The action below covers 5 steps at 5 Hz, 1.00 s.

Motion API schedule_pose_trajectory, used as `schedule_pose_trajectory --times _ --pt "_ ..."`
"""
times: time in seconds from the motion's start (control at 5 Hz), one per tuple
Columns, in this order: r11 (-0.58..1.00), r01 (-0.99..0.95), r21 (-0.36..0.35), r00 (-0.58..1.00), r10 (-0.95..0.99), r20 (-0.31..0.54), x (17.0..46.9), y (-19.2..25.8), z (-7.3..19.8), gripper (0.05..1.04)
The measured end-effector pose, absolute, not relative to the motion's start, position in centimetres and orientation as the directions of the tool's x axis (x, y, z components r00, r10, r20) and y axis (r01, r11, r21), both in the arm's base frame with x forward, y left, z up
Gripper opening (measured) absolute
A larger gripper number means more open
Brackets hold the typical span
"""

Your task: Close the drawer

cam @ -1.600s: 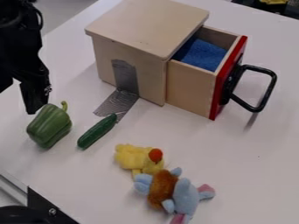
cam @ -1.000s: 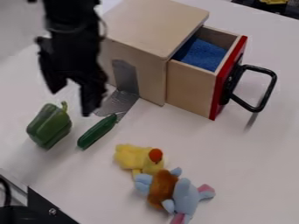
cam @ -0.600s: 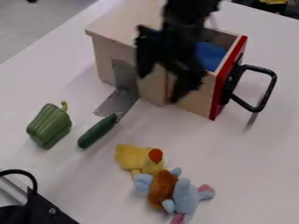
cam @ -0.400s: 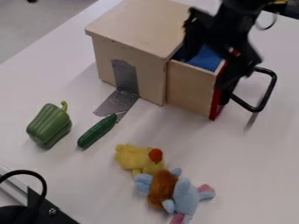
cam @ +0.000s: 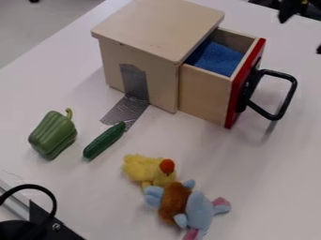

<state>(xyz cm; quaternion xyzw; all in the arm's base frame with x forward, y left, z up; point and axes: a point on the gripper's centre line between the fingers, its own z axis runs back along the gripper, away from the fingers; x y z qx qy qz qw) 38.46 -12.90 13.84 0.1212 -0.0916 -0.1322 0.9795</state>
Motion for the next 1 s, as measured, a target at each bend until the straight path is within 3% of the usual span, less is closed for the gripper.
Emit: schedule_pose_trajectory --times 0.4,0.8,1.0 --pt "0.968 0.174 0.182 0.983 -0.181 0.026 40.0 -14.0 6.6 1.0" --pt "0.966 0.125 0.225 0.986 -0.097 -0.134 39.2 -11.0 0.9 0.968" --pt "0.97 0.115 0.214 0.986 -0.085 -0.143 39.3 -10.9 0.5 0.695"
